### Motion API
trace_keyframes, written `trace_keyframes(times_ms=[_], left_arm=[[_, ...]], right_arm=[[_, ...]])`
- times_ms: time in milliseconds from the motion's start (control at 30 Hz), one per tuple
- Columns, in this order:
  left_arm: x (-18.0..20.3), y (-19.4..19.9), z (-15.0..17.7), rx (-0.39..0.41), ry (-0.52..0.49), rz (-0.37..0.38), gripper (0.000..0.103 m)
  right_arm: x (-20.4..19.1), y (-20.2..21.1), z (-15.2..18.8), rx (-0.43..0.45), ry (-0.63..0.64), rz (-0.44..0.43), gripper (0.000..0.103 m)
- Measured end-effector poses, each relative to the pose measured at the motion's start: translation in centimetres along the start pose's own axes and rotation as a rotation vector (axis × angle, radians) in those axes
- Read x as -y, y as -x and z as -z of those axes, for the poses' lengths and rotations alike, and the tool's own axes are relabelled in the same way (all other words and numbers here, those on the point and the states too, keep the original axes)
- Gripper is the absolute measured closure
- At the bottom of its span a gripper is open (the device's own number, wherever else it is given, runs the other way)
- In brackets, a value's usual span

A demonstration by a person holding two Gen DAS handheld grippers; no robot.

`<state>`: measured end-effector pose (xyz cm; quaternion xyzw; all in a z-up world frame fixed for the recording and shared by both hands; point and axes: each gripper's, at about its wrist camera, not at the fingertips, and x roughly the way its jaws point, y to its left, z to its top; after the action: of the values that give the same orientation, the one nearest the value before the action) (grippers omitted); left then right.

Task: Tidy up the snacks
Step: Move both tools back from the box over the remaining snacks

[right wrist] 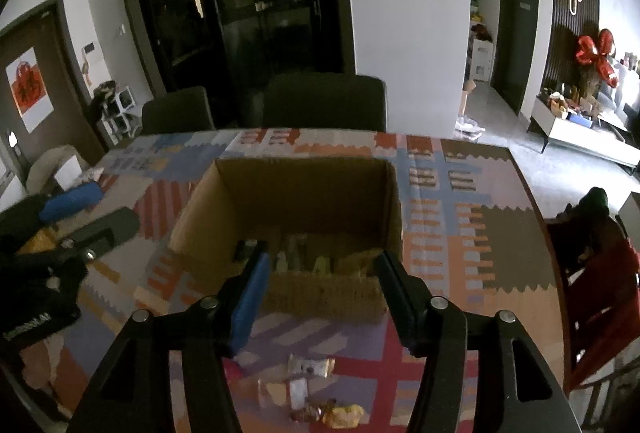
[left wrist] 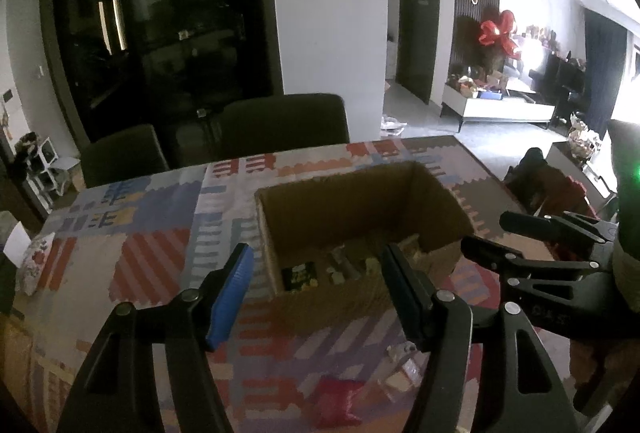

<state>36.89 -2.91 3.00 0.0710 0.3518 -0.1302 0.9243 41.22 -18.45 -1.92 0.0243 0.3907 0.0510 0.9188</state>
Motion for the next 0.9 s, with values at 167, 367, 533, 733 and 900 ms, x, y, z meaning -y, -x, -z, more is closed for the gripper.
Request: trace_keyframes(times_ms=[167, 367, 533, 733, 900], left_arm=[[-0.2, -0.3, 2.0, -0.035, 0.006, -0.01, 0.038], [-0.6, -1.1, 4.9, -0.087, 0.037, -0.003, 0.038], [-0.5, -1.5, 7.0, -0.124, 0.055, 0.028, 0.038], [-0.5, -1.9, 9.4, -0.16, 0.066, 0.045, 0.037], [-0.6, -3.0, 11.2, -0.213, 0.067, 0.055, 0.037]], right_arm=[[0.1, -0.5, 2.1, -0.039, -0.013, 0.016, 0.045], [-0.2, -1.0, 4.2, -0.074, -0.031, 0.026, 0.045], [-0.6, -1.5, 6.1, -0.106, -0.024, 0.012, 0.045], [-1.3, -2.4, 8.6, -0.153, -0.005, -0.011, 0.045], [-1.9, -3.5, 10.4, -0.219, 0.015, -0.017, 0.045]])
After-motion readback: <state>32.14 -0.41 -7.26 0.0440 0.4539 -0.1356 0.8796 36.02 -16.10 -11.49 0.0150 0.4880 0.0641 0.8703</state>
